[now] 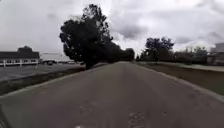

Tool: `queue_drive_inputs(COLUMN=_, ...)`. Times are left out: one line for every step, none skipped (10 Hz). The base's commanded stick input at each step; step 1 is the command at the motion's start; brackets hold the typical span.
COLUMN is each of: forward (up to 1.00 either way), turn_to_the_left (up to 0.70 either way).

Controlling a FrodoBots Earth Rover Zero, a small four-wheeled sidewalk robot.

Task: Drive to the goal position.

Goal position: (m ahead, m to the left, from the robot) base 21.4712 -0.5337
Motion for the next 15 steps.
queue_drive_inputs(forward=1.0, turn_to_the_left=-0.14)
queue_drive_inputs(forward=1.0, turn_to_the_left=-0.07)
queue_drive_inputs(forward=1.0, turn_to_the_left=0.0)
queue_drive_inputs(forward=1.0, turn_to_the_left=0.01)
queue_drive_inputs(forward=1.0, turn_to_the_left=0.01)
queue_drive_inputs(forward=1.0, turn_to_the_left=0.01)
queue_drive_inputs(forward=1.0, turn_to_the_left=0.01)
queue_drive_inputs(forward=1.0, turn_to_the_left=0.01)
queue_drive_inputs(forward=1.0, turn_to_the_left=0.01)
queue_drive_inputs(forward=1.0, turn_to_the_left=0.01)
queue_drive_inputs(forward=1.0, turn_to_the_left=0.01)
queue_drive_inputs(forward=1.0, turn_to_the_left=-0.01)
queue_drive_inputs(forward=1.0, turn_to_the_left=-0.02)
queue_drive_inputs(forward=1.0, turn_to_the_left=-0.03)
queue_drive_inputs(forward=1.0, turn_to_the_left=-0.06)
